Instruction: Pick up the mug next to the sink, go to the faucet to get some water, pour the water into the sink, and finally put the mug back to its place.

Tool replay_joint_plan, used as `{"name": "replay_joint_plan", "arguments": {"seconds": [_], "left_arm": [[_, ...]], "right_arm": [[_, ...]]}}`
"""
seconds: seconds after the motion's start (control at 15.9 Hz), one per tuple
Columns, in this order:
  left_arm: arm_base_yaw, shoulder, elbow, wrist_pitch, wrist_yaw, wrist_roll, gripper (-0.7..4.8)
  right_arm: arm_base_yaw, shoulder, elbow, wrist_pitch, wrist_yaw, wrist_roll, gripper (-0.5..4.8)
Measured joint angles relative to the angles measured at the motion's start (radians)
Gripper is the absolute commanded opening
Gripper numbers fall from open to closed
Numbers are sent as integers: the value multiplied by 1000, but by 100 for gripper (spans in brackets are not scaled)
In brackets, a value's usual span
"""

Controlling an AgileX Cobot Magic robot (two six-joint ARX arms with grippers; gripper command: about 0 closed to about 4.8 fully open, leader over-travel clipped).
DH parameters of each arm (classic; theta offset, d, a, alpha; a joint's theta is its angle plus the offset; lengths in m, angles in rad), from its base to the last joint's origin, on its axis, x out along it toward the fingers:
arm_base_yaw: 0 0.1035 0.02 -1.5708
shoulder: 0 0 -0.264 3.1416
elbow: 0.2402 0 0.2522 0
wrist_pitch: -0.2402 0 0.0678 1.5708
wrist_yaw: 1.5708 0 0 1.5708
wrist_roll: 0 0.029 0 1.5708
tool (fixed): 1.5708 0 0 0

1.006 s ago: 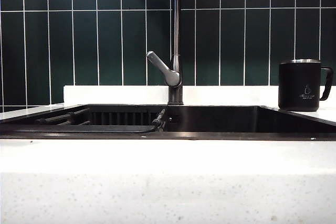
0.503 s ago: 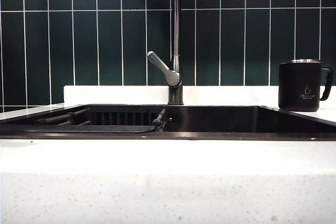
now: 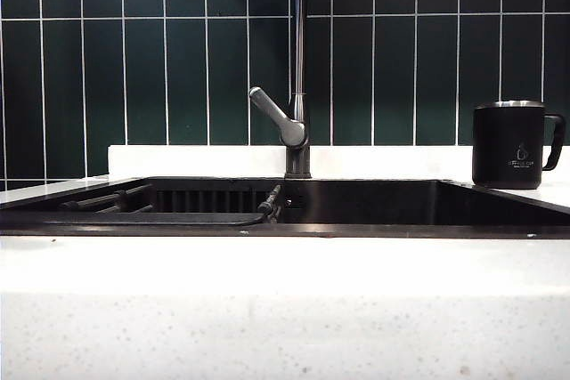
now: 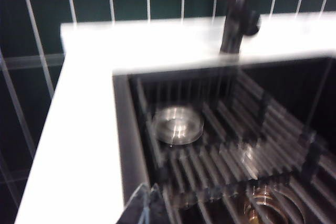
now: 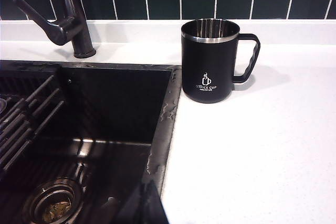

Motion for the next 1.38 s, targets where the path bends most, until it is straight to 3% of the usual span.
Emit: {"name": "replay_joint_plan", "arguments": {"seconds": [0.19,0.5,1.26,1.38], "left_arm": [[51,-1,2,65,33,0,-6],[131,0,2,64,120,0,-6],[135,0,2,53,137,0,-6],[135,0,2,52,137,0,-6]], "right_arm": [[0,0,0,0,0,0,0],[0,0,0,-1,0,0,0],[-2,0,0,-7,0,0,0],[-13,0,-7,-6,43,-4,0]]}}
